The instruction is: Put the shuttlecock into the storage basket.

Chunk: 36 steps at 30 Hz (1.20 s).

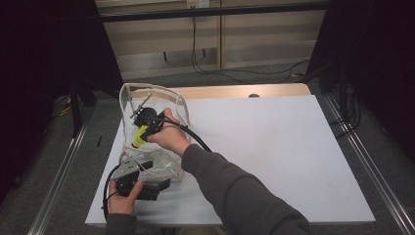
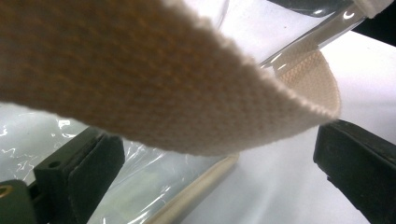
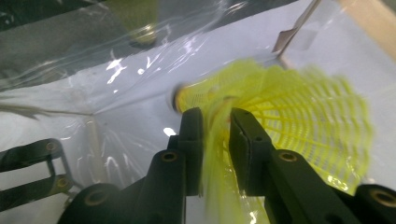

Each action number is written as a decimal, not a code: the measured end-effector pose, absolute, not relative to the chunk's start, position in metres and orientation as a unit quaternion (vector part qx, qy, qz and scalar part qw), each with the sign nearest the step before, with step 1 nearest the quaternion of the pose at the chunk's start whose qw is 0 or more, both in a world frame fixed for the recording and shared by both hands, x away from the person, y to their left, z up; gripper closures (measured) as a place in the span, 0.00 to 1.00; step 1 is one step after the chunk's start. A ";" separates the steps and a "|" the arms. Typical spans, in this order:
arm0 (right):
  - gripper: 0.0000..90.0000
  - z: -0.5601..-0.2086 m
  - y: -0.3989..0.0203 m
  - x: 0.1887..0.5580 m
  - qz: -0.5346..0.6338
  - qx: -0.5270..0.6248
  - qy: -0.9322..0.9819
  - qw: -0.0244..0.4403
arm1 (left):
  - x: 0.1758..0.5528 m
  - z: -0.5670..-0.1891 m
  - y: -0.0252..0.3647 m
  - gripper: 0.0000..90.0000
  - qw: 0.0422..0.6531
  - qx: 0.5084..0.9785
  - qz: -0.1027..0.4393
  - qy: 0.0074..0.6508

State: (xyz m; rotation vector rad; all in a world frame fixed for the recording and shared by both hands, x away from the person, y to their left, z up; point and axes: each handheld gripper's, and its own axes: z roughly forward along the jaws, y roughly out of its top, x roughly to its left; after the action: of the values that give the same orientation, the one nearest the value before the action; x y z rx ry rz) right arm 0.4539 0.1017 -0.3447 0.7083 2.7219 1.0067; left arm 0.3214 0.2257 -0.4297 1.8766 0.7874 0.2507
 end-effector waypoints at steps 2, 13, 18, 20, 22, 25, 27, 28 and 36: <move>0.75 -0.346 0.103 0.453 0.335 0.234 0.910 0.068 | 0.322 -0.430 0.226 0.02 0.519 0.782 0.104 0.328; 0.72 -0.347 0.105 0.452 0.326 0.238 0.913 0.058 | 0.321 -0.429 0.226 0.02 0.520 0.782 0.104 0.329; 0.69 -0.346 0.104 0.452 0.322 0.239 0.914 0.058 | 0.321 -0.429 0.226 0.02 0.519 0.782 0.105 0.329; 0.68 -0.345 0.104 0.452 0.322 0.237 0.915 0.061 | 0.322 -0.429 0.226 0.02 0.519 0.782 0.103 0.328; 0.68 -0.344 0.104 0.451 0.321 0.238 0.915 0.062 | 0.322 -0.429 0.226 0.02 0.519 0.782 0.103 0.328; 0.67 -0.341 0.103 0.451 0.318 0.242 0.914 0.064 | 0.322 -0.429 0.226 0.02 0.519 0.782 0.103 0.328; 0.65 -0.340 0.102 0.452 0.318 0.241 0.914 0.066 | 0.322 -0.429 0.226 0.02 0.519 0.782 0.104 0.328; 0.65 -0.340 0.101 0.452 0.319 0.241 0.914 0.066 | 0.322 -0.429 0.226 0.02 0.518 0.783 0.104 0.328; 0.64 -0.337 0.099 0.452 0.320 0.248 0.912 0.067 | 0.322 -0.429 0.226 0.02 0.518 0.783 0.104 0.328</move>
State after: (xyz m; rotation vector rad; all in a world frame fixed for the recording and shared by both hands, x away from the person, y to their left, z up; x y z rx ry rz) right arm 0.4515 0.0994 -0.3369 0.7470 2.7477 0.9654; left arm 0.3216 0.2260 -0.4289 1.8783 0.7867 0.2489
